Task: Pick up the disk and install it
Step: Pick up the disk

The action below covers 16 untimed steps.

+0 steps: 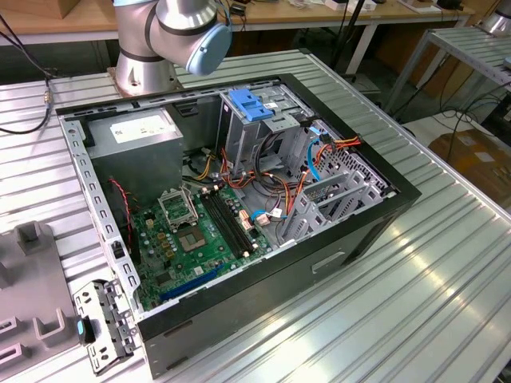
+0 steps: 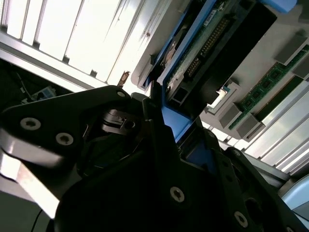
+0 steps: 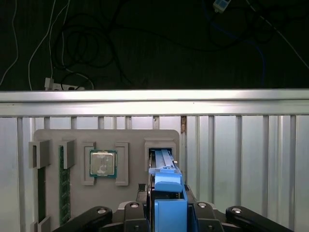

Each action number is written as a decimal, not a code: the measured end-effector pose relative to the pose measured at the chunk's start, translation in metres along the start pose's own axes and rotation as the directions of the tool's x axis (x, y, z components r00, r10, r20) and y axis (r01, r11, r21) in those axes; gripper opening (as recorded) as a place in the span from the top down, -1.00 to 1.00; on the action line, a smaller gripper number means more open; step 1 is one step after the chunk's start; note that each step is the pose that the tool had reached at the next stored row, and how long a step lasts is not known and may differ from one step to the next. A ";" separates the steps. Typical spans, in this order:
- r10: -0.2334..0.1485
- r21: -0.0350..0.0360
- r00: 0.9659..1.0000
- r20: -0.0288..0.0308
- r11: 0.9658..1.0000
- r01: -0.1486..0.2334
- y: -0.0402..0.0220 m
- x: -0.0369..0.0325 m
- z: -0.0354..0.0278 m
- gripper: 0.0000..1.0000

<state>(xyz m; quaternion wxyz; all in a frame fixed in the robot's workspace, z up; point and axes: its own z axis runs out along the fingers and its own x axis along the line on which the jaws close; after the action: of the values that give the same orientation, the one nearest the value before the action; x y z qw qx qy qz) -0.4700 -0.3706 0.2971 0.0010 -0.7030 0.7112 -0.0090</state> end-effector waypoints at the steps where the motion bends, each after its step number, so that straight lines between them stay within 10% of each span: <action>1: 0.000 0.000 1.000 0.000 1.000 0.000 0.0000 0.0000 0.0000 0.26; 16: 0.001 0.000 1.000 0.000 1.000 -0.001 0.0000 0.0000 0.0000 0.26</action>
<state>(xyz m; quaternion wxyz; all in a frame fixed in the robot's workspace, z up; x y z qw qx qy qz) -0.4700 -0.3706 0.2971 0.0010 -0.7028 0.7113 -0.0090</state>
